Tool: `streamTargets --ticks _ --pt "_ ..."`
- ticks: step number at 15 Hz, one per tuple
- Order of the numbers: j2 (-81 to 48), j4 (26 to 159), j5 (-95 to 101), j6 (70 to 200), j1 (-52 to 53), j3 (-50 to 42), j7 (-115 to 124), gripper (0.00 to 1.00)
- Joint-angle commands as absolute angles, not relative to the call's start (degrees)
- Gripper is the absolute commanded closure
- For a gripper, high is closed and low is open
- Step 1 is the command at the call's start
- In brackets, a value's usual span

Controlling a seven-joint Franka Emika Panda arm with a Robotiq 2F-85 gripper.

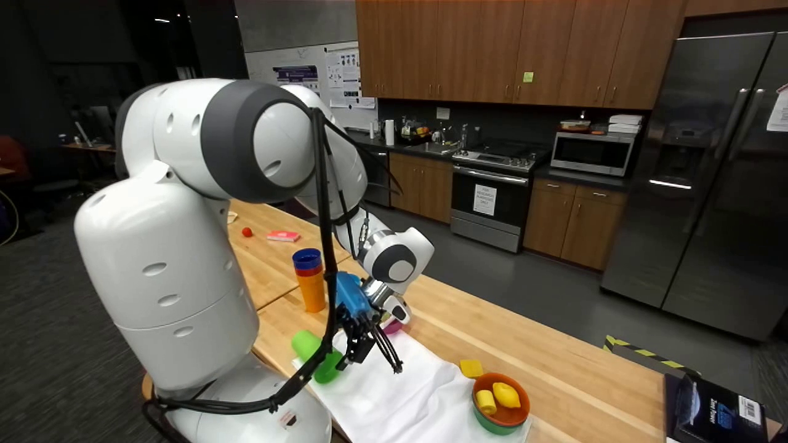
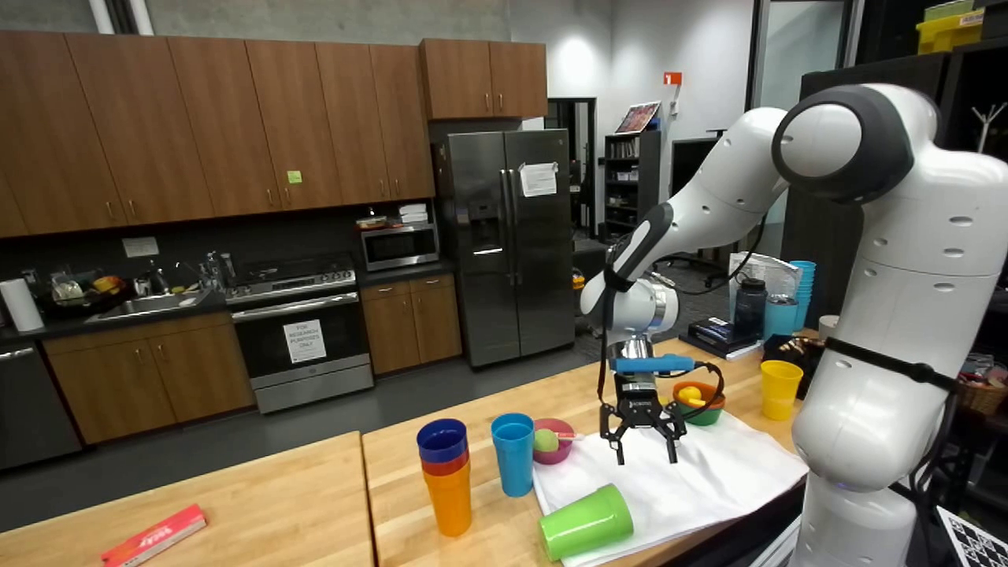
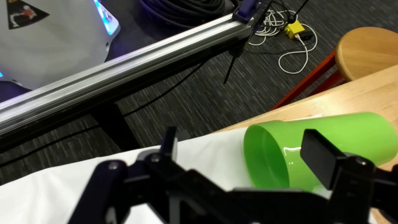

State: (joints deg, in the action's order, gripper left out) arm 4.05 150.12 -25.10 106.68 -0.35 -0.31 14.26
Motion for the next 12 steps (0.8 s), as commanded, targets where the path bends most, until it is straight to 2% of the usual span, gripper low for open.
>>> streamTargets --ticks 1,12 --pt "3.44 148.94 -25.47 106.88 -0.73 -0.51 16.09 0.00" --pt "1.03 148.86 -25.02 108.84 -1.36 -1.06 17.51 0.00"
